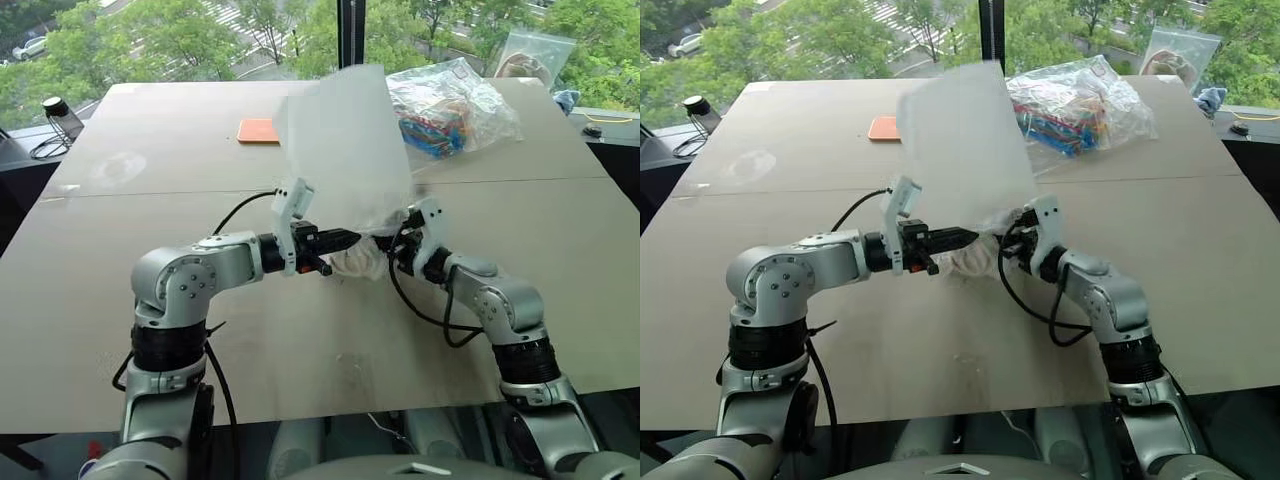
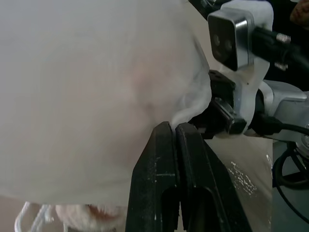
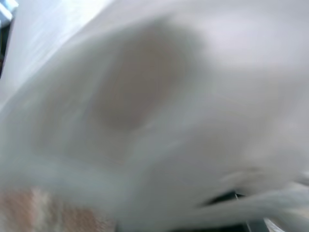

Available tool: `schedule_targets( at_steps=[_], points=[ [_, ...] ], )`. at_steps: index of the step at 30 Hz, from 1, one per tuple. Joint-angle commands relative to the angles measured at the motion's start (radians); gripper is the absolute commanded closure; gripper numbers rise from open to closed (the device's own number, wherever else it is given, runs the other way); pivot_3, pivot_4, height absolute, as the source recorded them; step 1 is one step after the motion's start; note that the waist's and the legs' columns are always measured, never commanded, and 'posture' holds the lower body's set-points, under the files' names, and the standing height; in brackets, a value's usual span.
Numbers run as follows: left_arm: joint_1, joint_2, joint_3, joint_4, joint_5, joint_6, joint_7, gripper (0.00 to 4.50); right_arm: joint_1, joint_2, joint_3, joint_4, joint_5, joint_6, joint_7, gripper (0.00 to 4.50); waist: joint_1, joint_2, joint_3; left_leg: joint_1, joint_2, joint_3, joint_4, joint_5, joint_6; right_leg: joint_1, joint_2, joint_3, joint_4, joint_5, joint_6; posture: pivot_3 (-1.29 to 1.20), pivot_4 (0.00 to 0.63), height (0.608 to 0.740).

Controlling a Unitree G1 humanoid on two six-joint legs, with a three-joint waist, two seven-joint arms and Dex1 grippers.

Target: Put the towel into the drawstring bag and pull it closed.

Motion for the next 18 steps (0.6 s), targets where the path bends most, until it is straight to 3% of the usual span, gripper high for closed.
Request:
schedule_targets(
  at_steps=[1, 9, 18],
  points=[
    [0.011, 0.034, 0.029, -0.043, -0.02, 0.012, 0.0, 4.5, -0.049, 0.07, -0.166, 0.014, 0.143, 0.049, -0.07, 4.48, 0.001, 0.0, 0.0, 0.0, 0.0, 0.0, 0.0, 0.0, 0.0, 0.0, 0.0, 0.0, 0.0, 0.0, 0.0, 0.0, 0.15, 0.74],
    [-0.003, 0.037, 0.07, -0.027, -0.063, 0.031, 0.014, 4.5, -0.085, 0.157, -0.334, 0.006, 0.429, 0.186, -0.109, 4.48, 0.0, 0.001, 0.001, 0.0, 0.0, 0.0, 0.0, 0.0, 0.0, 0.0, 0.0, 0.0, 0.0, 0.0, 0.0, 0.0, 0.15, 0.74],
    [-0.066, -0.122, 0.028, -0.056, -0.176, 0.107, 0.093, 4.5, -0.149, 0.308, -0.348, 0.047, 0.57, 0.186, -0.25, 4.48, -0.003, 0.003, 0.001, 0.0, 0.0, 0.0, -0.001, 0.0, 0.0, 0.0, 0.0, 0.0, 0.0, 0.0, 0.0, 0.0, 0.15, 0.74]
  ],
)
